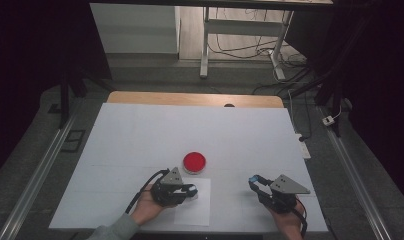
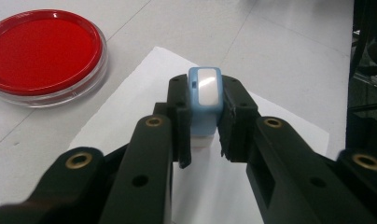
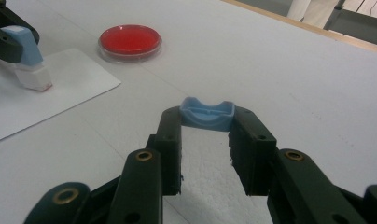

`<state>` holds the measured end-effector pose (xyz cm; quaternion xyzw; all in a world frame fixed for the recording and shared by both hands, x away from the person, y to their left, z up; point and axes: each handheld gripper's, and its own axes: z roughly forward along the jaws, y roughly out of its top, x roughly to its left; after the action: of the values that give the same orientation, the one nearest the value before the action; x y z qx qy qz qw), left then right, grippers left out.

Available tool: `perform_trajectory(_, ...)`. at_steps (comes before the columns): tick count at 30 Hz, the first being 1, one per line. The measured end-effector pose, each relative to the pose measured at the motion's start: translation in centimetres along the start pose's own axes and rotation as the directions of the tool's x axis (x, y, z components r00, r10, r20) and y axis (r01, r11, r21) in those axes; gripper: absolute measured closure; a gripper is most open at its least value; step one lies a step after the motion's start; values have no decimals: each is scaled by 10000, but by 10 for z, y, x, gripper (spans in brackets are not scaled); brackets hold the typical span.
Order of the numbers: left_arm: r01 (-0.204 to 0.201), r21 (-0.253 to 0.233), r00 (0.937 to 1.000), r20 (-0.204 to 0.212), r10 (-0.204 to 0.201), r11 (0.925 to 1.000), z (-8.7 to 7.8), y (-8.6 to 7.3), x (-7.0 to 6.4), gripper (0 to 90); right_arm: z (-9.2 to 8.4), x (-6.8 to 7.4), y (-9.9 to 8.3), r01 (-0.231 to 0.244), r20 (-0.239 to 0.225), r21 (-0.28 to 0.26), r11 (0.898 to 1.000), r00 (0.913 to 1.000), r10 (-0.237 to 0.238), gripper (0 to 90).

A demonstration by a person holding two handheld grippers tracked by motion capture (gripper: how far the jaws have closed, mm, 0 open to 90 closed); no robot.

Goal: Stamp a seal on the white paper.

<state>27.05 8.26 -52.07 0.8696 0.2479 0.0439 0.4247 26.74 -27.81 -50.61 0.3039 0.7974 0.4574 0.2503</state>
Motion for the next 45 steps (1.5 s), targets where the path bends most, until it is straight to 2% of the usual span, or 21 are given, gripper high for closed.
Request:
perform_trajectory(7, -16, 52, 10000, -31, 16, 10000, 0, 0, -1, 758, 0, 0, 0, -12, -26, -14, 10000, 10000, 12, 649)
perform_trajectory(13, -294, 167, 9993, -234, 298, 9994, 0, 2, -5, 758, 0, 0, 0, -7, 5, -3, 10000, 10000, 7, 648)
perform_trajectory(17, -328, 249, 9991, -267, 335, 9992, 1, 2, -5, 759, 0, 0, 0, -19, -26, -20, 10000, 10000, 19, 648)
perform_trajectory(23, -696, 509, 9961, -504, 722, 9963, 3, 3, -10, 760, 0, 1, 0, -16, -1, -1, 10000, 10000, 16, 648)
perform_trajectory(45, -564, 700, 9969, -508, 600, 9960, 5, 4, -10, 762, 1, 2, 1, 1, -89, -20, 10000, 10000, -1, 648)
